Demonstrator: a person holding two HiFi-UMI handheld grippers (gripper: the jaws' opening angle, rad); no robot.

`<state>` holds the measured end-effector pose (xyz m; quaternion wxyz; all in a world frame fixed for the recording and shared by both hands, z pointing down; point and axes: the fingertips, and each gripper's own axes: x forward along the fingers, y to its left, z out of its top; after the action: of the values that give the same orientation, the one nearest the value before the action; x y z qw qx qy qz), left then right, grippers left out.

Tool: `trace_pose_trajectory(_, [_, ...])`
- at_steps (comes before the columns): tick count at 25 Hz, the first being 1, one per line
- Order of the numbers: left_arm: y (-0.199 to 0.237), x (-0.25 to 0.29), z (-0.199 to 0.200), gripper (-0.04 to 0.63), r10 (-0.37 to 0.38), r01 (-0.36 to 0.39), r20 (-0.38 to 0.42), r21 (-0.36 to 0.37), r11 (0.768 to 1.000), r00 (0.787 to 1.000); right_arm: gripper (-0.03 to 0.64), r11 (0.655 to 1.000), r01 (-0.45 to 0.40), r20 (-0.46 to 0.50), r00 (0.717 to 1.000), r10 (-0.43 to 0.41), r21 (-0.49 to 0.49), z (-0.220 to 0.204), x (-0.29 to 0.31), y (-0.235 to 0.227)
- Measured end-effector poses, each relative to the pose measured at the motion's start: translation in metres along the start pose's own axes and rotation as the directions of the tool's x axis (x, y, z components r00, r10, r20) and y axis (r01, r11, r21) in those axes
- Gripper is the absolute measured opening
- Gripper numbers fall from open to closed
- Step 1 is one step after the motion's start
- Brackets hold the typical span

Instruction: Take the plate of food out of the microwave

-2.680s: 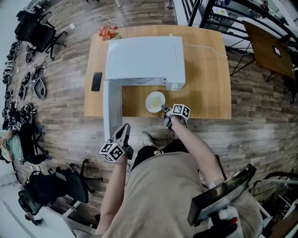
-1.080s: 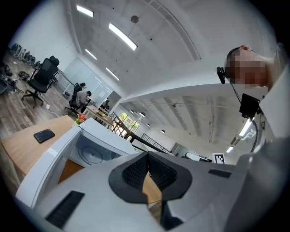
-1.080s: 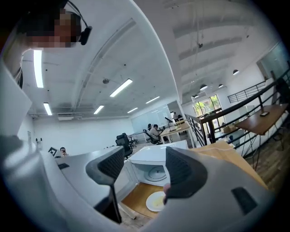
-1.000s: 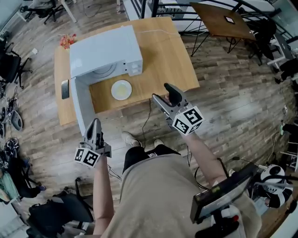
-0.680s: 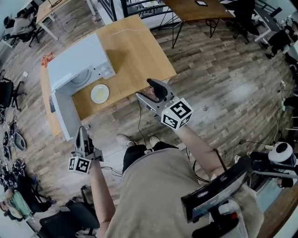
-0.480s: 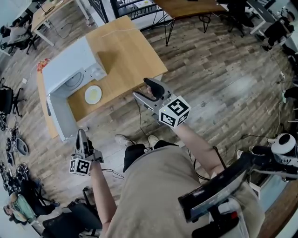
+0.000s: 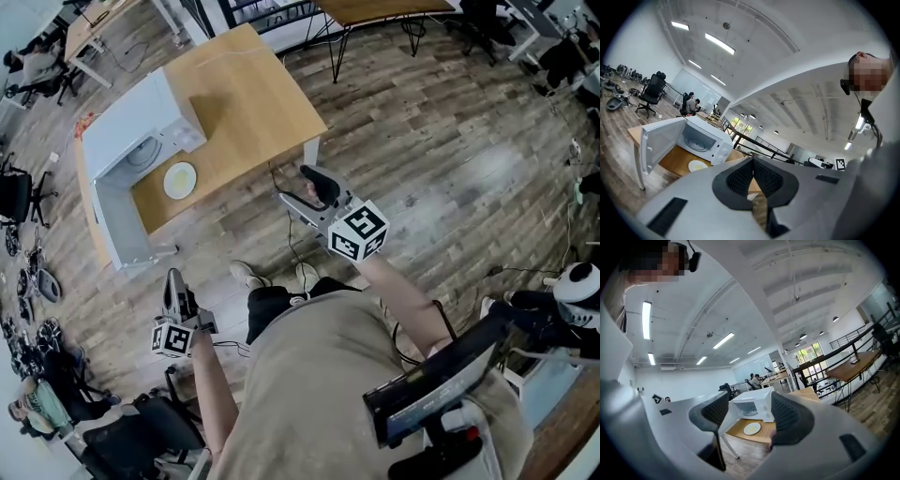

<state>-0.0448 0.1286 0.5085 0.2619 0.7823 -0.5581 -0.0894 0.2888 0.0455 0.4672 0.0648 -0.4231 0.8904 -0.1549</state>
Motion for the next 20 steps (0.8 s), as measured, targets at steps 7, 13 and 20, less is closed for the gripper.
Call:
trace_pose_trajectory(7, [0.0,-0.016,-0.011,0.005,0.073,-0.073,0.003,-0.008,0.997,0.997,0.295,0.999,-0.036,-0.061,0.997,0.038,0.033,-0.033,-0.002,0.001])
trace_pose_trajectory(13, [0.014,-0.013,-0.009,0.005,0.083,-0.083,0.006,-0.028,0.996,0.997,0.295,0.998,-0.058,-0.08,0.995,0.06,0.028,-0.043,0.016,0.009])
trace_pose_trajectory(20, [0.018,-0.01,-0.009,0.005,0.065,-0.065,0.012,-0.045,0.997,0.998,0.295,0.997,-0.058,-0.097,0.993,0.063,0.056,-0.051,0.027,0.018])
